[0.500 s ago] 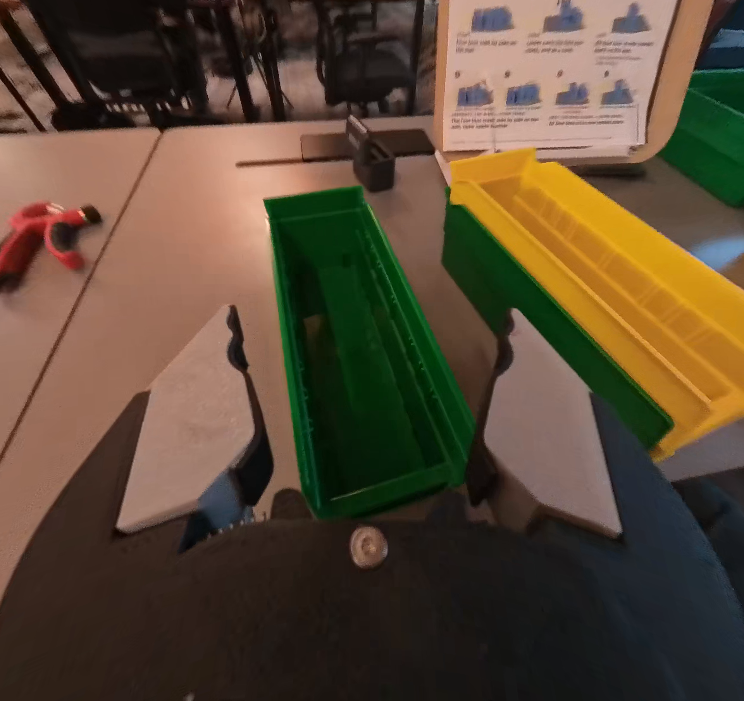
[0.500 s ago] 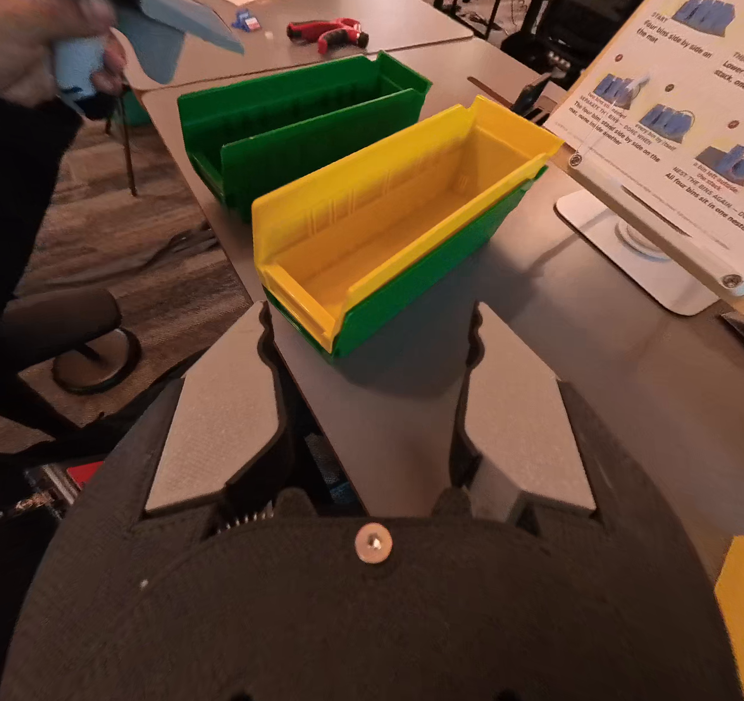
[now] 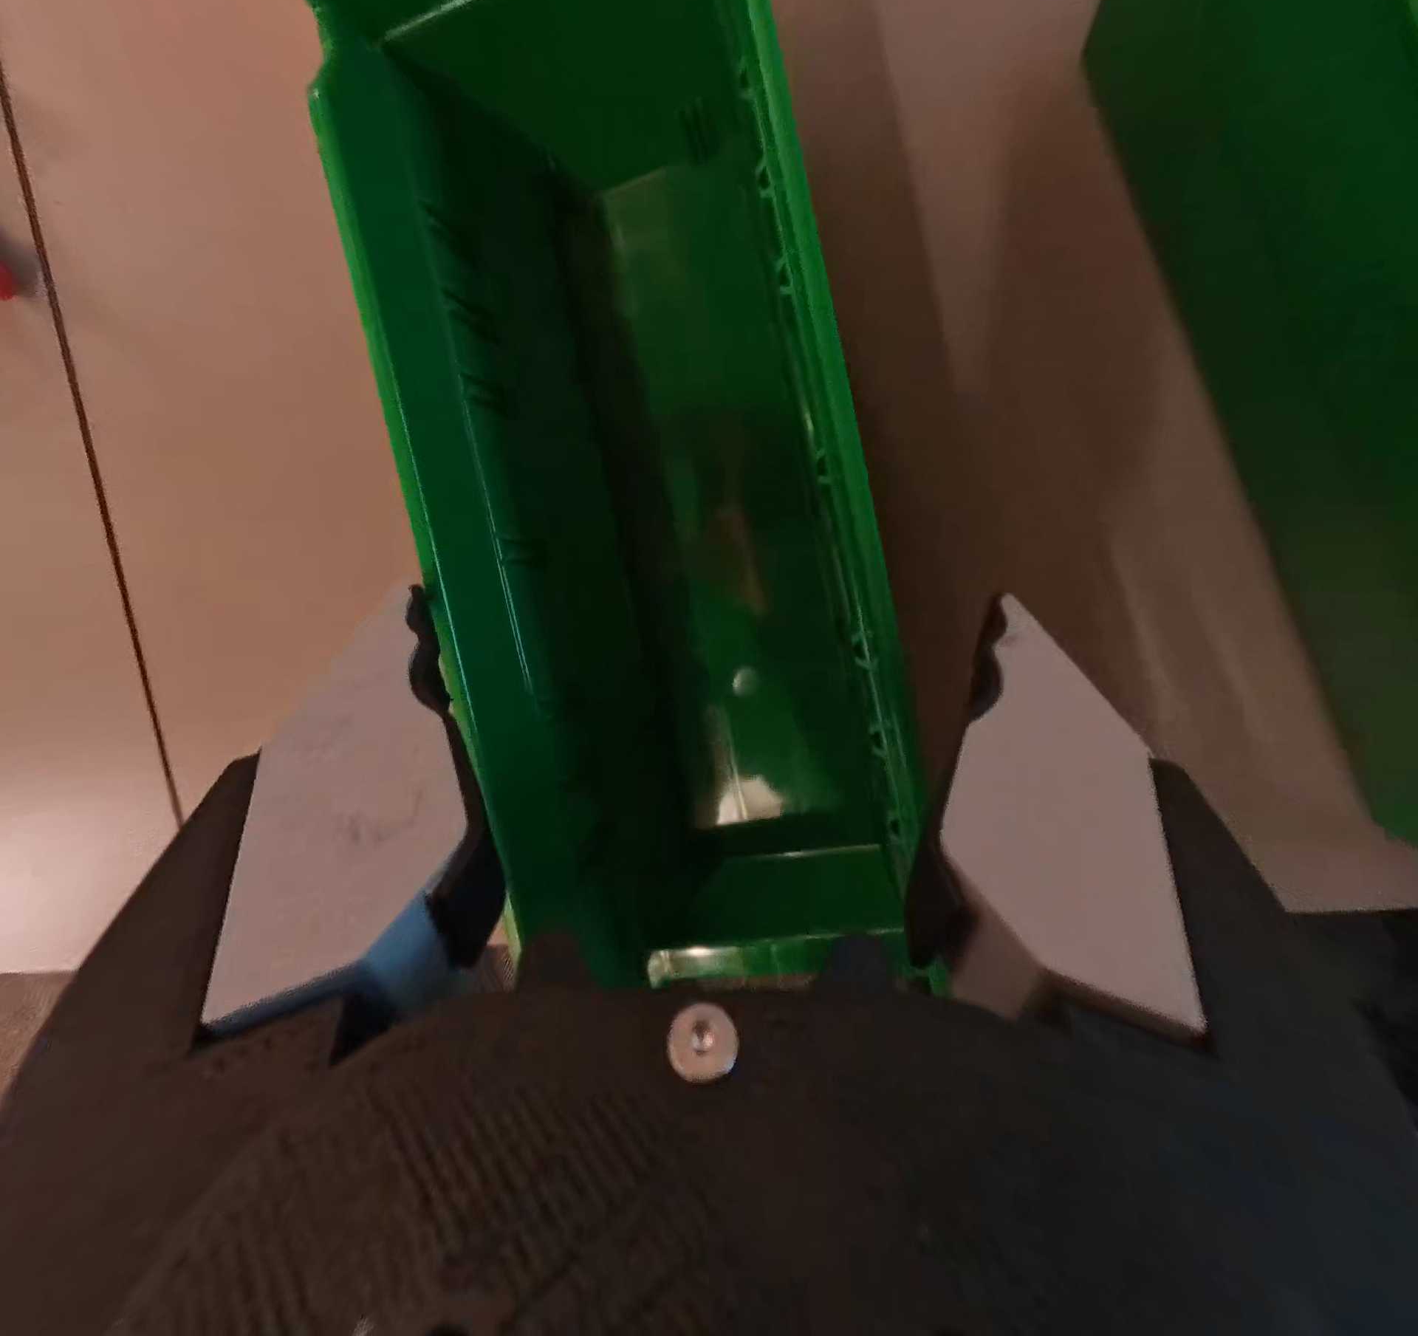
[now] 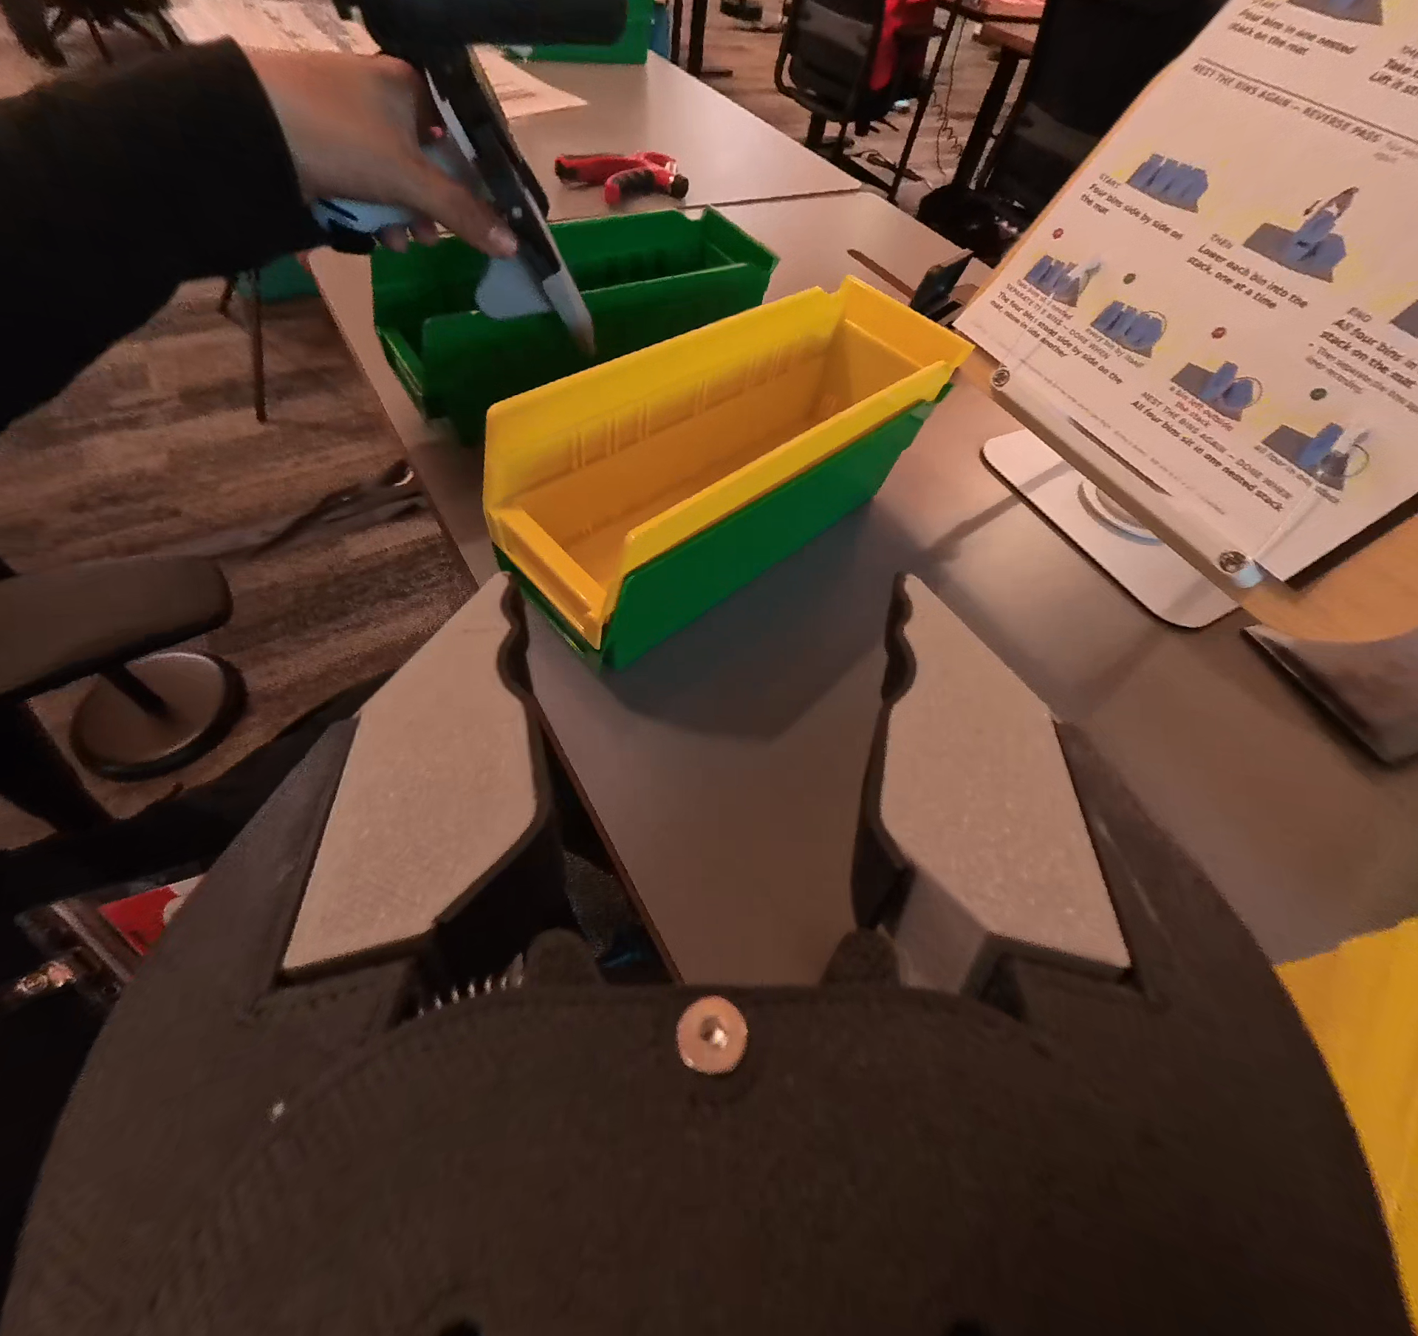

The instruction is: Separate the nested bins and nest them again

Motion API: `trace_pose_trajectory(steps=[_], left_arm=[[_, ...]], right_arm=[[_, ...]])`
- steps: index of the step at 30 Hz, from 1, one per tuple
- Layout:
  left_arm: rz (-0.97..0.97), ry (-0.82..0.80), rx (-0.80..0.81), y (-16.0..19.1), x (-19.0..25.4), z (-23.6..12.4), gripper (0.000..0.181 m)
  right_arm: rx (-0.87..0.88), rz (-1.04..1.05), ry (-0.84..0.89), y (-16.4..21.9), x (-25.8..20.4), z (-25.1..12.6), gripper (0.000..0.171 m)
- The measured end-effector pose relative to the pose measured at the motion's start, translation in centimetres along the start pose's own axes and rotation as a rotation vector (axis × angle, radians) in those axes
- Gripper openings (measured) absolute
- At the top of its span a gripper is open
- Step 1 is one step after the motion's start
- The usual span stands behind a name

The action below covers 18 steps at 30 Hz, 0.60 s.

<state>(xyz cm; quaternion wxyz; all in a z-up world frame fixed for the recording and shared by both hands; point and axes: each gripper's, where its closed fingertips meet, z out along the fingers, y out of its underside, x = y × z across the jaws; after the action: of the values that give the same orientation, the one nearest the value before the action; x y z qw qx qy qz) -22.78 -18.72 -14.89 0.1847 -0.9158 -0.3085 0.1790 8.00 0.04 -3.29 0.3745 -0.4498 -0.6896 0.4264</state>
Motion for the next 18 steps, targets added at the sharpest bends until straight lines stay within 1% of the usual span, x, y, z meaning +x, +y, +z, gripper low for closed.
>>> trace_pose_trajectory(steps=[3, 4, 6, 8, 11, 13, 16, 18], left_arm=[[-0.018, -0.028, -0.104, 1.5, -0.9, 0.5, 0.134], [-0.033, -0.026, -0.111, 1.7, -1.2, 0.8, 0.133], [-0.077, 0.006, -0.112, 1.8, -1.4, 1.3, 0.135], [-0.099, 0.059, -0.146, 2.3, -1.3, 1.6, 0.139], [-0.027, 0.071, -0.200, 2.7, -1.6, 1.4, 0.130], [-0.002, 0.065, -0.230, 2.8, -1.9, 1.3, 0.119], [0.023, 0.042, -0.237, 2.5, -2.5, 1.3, 0.103], [0.031, 0.039, -0.247, 2.5, -3.0, 1.3, 0.098]], right_arm=[[0.008, 0.015, 0.023, 0.2, 0.9, -1.1, 0.090], [0.011, 0.019, 0.030, 0.1, 1.1, -1.5, 0.089], [0.025, 0.023, 0.030, -0.1, 1.3, -2.1, 0.088], [0.036, 0.024, 0.032, -0.2, 1.3, -2.4, 0.088], [0.030, 0.022, 0.039, 0.0, 1.5, -2.4, 0.087], [0.026, 0.021, 0.038, 0.1, 1.6, -2.3, 0.085], [0.035, 0.030, 0.018, 0.0, 1.3, -2.1, 0.084], [0.031, 0.037, -0.007, 0.3, 1.0, -1.6, 0.084]])
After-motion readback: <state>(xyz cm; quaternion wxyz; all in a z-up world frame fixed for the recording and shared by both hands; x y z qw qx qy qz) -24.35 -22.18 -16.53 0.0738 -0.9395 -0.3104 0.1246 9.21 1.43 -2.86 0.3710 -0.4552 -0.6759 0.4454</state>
